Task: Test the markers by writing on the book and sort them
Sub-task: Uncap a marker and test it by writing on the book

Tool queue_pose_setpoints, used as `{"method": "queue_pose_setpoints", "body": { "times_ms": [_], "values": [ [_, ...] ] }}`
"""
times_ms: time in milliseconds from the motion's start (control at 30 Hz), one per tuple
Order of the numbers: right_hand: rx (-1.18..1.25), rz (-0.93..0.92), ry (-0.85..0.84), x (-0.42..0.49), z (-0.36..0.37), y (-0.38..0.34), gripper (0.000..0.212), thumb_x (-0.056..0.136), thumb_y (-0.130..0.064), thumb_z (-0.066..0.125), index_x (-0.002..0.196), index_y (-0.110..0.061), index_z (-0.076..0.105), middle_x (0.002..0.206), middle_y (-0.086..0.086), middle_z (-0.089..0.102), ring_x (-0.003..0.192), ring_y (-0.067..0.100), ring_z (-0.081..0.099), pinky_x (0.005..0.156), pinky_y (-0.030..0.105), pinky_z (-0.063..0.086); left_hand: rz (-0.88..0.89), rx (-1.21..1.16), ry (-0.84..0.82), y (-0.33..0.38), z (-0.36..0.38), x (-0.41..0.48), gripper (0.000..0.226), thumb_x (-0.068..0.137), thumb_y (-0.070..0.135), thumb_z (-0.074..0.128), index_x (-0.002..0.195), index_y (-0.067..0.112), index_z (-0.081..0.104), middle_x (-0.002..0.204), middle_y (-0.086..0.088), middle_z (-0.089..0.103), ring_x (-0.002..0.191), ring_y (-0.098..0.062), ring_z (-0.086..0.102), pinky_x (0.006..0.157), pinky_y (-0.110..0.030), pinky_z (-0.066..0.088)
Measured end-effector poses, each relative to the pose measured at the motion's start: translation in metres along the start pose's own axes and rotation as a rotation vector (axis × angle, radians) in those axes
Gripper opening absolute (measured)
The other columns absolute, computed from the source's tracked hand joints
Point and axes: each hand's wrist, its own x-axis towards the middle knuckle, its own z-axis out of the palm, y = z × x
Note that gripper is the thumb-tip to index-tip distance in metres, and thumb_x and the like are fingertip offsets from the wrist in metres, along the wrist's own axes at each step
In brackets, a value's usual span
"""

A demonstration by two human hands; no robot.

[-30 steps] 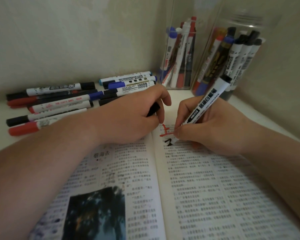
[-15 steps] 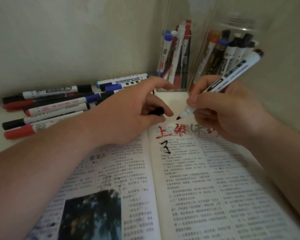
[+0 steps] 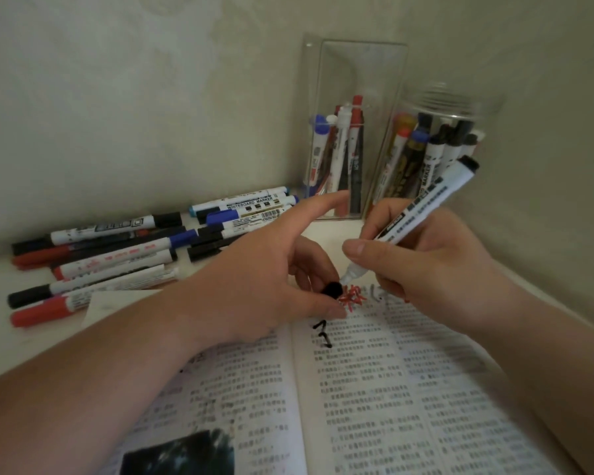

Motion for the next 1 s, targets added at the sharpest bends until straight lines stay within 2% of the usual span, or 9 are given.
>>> {"method": "queue_pose_setpoints", "body": {
  "times_ms": [133, 233, 300, 400, 467, 567, 800, 900, 1000],
  "values": [
    [-0.156, 0.024, -0.049, -0.002, 0.004, -0.003, 0.022, 0.087, -0.009, 0.076, 0.071, -0.011, 0.062, 0.053, -0.006, 0.062, 0.047, 0.004, 0.057, 0.049, 0.015, 0.044, 0.03, -0.002, 0.0, -0.002, 0.002, -0.002, 0.107, 0.065, 0.017, 0.093, 0.132, 0.071, 0.029, 0.088, 0.005, 0.073, 0.084, -0.012, 0.07, 0.088, -0.033, 0.056],
    [-0.289, 0.088, -0.13, -0.003, 0.01, -0.005, 0.011, 0.085, -0.012, 0.079, 0.078, -0.016, 0.071, 0.073, 0.002, 0.074, 0.068, 0.02, 0.071, 0.064, 0.034, 0.058, 0.025, 0.035, -0.004, -0.002, 0.004, -0.002, 0.107, 0.068, 0.017, 0.092, 0.132, 0.073, 0.027, 0.088, 0.008, 0.073, 0.086, -0.008, 0.071, 0.089, -0.028, 0.055],
    [-0.338, 0.086, -0.125, -0.004, 0.011, -0.004, 0.008, 0.084, -0.02, 0.081, 0.085, -0.017, 0.074, 0.079, 0.007, 0.074, 0.074, 0.026, 0.071, 0.071, 0.043, 0.06, 0.031, 0.048, 0.013, -0.002, 0.006, -0.001, 0.105, 0.07, 0.018, 0.09, 0.127, 0.078, 0.025, 0.09, 0.011, 0.074, 0.087, -0.007, 0.071, 0.089, -0.029, 0.055],
    [-0.305, 0.018, -0.071, -0.005, 0.009, -0.002, 0.022, 0.087, -0.04, 0.075, 0.089, -0.017, 0.074, 0.079, 0.013, 0.071, 0.073, 0.034, 0.067, 0.067, 0.046, 0.055, 0.032, 0.035, 0.042, -0.002, 0.005, 0.001, 0.102, 0.073, 0.019, 0.09, 0.121, 0.081, 0.024, 0.093, 0.012, 0.075, 0.088, -0.004, 0.072, 0.087, -0.032, 0.057],
    [-0.351, -0.041, -0.006, -0.004, 0.007, -0.001, 0.033, 0.09, -0.04, 0.072, 0.087, -0.008, 0.072, 0.072, 0.013, 0.066, 0.061, 0.026, 0.061, 0.057, 0.038, 0.051, 0.031, 0.05, 0.055, -0.002, 0.005, 0.002, 0.101, 0.073, 0.021, 0.09, 0.123, 0.079, 0.023, 0.091, 0.014, 0.075, 0.086, -0.003, 0.071, 0.084, -0.028, 0.057],
    [-0.433, -0.068, 0.033, -0.005, 0.008, -0.002, 0.028, 0.089, -0.029, 0.074, 0.075, -0.005, 0.068, 0.063, 0.008, 0.059, 0.052, 0.006, 0.048, 0.049, 0.019, 0.037, 0.022, 0.048, 0.049, -0.002, 0.006, 0.002, 0.1, 0.073, 0.023, 0.09, 0.123, 0.078, 0.025, 0.089, 0.017, 0.075, 0.086, -0.002, 0.071, 0.082, -0.025, 0.057],
    [-0.496, -0.025, 0.033, -0.006, 0.016, 0.0, 0.026, 0.09, -0.027, 0.074, 0.07, -0.017, 0.063, 0.063, 0.003, 0.059, 0.053, 0.015, 0.047, 0.052, 0.034, 0.042, 0.041, 0.093, 0.062, -0.002, 0.006, 0.001, 0.078, 0.073, 0.022, 0.088, 0.115, 0.069, 0.042, 0.088, 0.019, 0.074, 0.079, -0.001, 0.068, 0.067, -0.011, 0.048],
    [-0.491, -0.002, 0.027, -0.008, 0.015, 0.003, 0.014, 0.089, -0.035, 0.074, 0.08, -0.026, 0.068, 0.07, -0.002, 0.065, 0.06, 0.016, 0.056, 0.058, 0.036, 0.049, 0.023, 0.136, 0.026, -0.002, -0.004, -0.003, 0.072, 0.075, 0.027, 0.087, 0.119, 0.067, 0.046, 0.103, 0.024, 0.07, 0.091, 0.0, 0.066, 0.078, -0.018, 0.053],
    [-0.518, 0.092, -0.024, -0.005, 0.012, 0.002, 0.038, 0.082, -0.058, 0.068, 0.092, -0.021, 0.071, 0.086, -0.001, 0.072, 0.076, 0.019, 0.066, 0.074, 0.044, 0.057, 0.113, 0.121, 0.172, 0.006, -0.03, 0.001, 0.054, 0.079, 0.019, 0.081, 0.121, 0.045, 0.06, 0.107, 0.016, 0.07, 0.097, -0.009, 0.067, 0.078, -0.027, 0.056]
  ]
}}
